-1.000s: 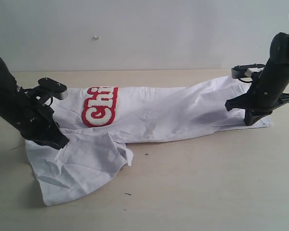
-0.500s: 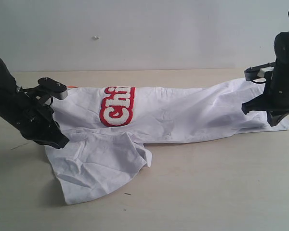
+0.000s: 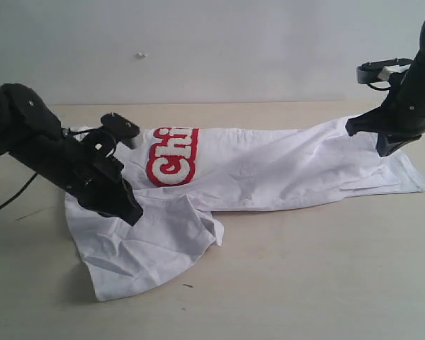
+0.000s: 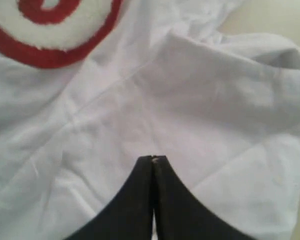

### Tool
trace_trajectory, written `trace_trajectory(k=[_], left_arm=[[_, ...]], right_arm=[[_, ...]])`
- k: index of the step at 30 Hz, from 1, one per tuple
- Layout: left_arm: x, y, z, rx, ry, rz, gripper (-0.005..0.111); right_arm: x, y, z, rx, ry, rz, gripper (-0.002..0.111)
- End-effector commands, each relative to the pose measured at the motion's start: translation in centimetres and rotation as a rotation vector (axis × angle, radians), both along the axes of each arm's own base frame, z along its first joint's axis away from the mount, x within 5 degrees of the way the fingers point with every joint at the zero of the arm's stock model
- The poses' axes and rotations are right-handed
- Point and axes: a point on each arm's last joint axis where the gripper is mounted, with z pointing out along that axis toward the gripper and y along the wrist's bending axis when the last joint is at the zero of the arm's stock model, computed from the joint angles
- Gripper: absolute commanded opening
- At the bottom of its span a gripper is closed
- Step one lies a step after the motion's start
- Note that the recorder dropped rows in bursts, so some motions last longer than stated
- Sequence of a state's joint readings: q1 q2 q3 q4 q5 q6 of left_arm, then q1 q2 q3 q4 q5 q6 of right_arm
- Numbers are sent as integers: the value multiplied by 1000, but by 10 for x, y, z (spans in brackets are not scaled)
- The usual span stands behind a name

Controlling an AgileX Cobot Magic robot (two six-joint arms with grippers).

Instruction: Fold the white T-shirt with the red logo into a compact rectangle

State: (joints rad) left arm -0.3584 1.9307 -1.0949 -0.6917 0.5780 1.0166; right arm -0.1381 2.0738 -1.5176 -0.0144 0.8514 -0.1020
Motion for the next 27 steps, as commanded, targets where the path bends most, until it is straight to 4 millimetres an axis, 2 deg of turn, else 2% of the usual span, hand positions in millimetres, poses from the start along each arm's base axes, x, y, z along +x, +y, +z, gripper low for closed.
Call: trace_trajectory(k=[1, 3, 4, 10, 11, 14, 16, 18, 19, 20, 23, 25, 27], left_arm=[[-1, 17, -26, 172, 96, 55, 0], [-4, 28, -31, 285, 151, 96, 0], [-8, 38, -32, 397, 188, 101, 0], [-29, 75, -38, 500, 412, 148, 0], [-31, 75, -37, 506, 428, 144, 0], [-26, 68, -9, 417, 288, 154, 0], [-21, 64, 23, 310, 125, 156, 0], [-18, 62, 52, 201, -30, 178, 0], [-16, 69, 61, 145, -88, 253, 0], [-13, 76, 64, 115, -113, 312, 0], [-7, 113, 63, 43, -96, 552, 0], [-4, 143, 63, -28, -59, 751, 0], [-2, 168, 64, -98, -45, 879, 0]], right_arm=[[0, 0, 4, 4, -11, 19, 0], [-1, 0, 4, 6, -1, 19, 0], [-2, 1, 4, 6, 7, 24, 0], [-9, 3, -3, 33, 59, 35, 0], [-9, 4, -4, 44, 64, 34, 0], [-9, 16, 16, 153, -11, 63, 0], [-11, 24, 35, 219, -77, 128, 0], [-13, 32, 38, 288, -72, 228, 0], [-13, 34, 33, 309, -56, 238, 2], [-12, 34, 28, 313, -46, 237, 4], [-9, 31, 19, 290, -32, 218, 20], [-7, 29, 13, 278, -33, 194, 35], [-4, 28, 9, 274, -47, 169, 48]])
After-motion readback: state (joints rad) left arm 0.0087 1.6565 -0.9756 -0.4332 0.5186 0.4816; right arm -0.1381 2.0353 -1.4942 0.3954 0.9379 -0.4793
